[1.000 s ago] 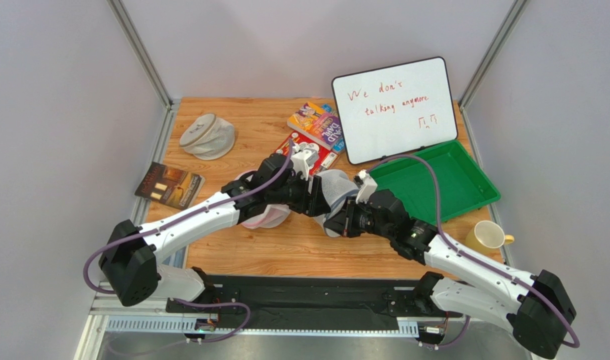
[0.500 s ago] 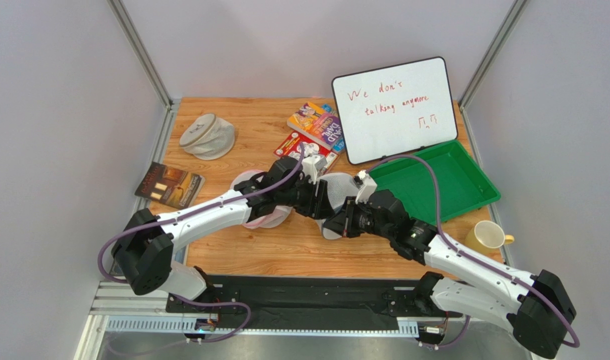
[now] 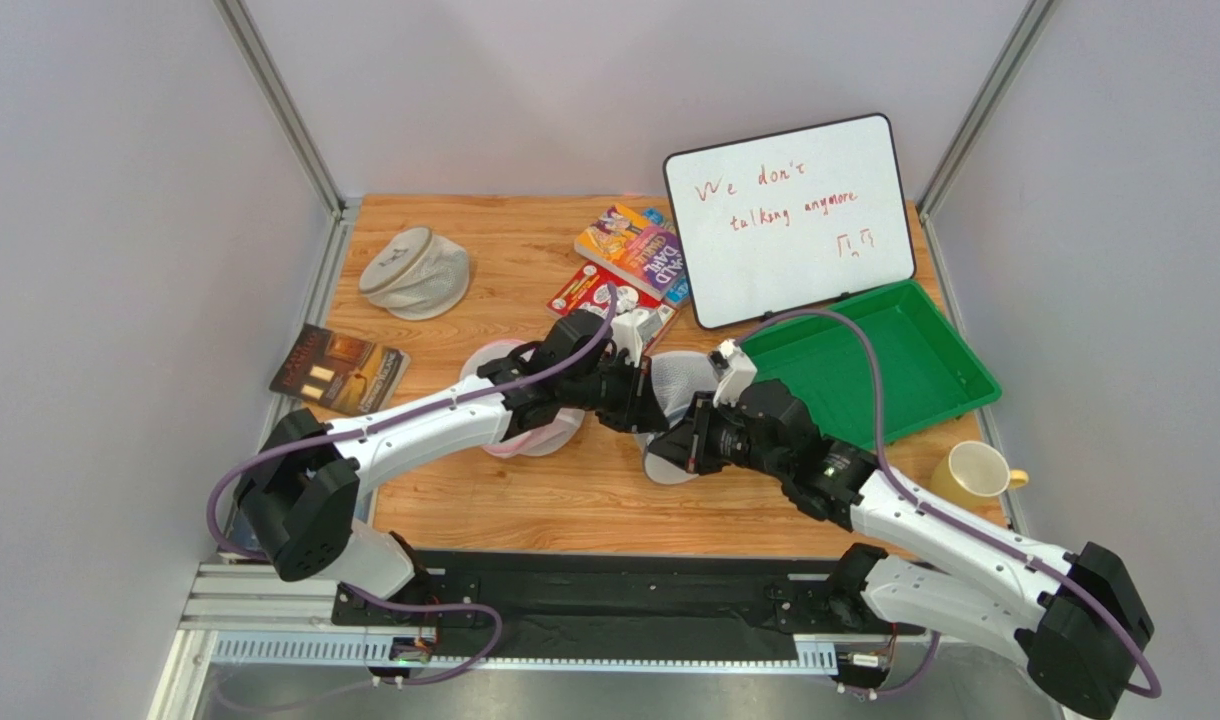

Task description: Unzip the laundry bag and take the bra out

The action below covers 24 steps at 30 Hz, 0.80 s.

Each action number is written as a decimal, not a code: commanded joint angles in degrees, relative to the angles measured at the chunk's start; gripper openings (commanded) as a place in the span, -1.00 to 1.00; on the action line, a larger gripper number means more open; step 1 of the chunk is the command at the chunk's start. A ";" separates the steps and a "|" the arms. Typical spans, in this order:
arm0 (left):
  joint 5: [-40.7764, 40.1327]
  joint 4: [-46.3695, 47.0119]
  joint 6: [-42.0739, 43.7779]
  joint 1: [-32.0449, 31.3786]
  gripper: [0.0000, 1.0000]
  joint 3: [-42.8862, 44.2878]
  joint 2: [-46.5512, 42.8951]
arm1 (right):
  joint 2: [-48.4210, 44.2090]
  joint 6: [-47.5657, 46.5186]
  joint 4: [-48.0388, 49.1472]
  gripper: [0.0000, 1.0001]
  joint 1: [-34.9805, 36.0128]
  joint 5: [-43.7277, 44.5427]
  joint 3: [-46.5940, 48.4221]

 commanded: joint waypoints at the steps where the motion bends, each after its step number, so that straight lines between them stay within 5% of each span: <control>1: 0.83 3.86 -1.09 -0.27 -1.00 3.45 0.50 | -1.59 0.76 2.09 -1.00 0.59 -0.48 0.68; 24: -4.53 1.23 -0.56 0.96 -1.00 10.13 1.38 | -2.74 2.87 3.49 -1.00 1.38 -1.36 -3.62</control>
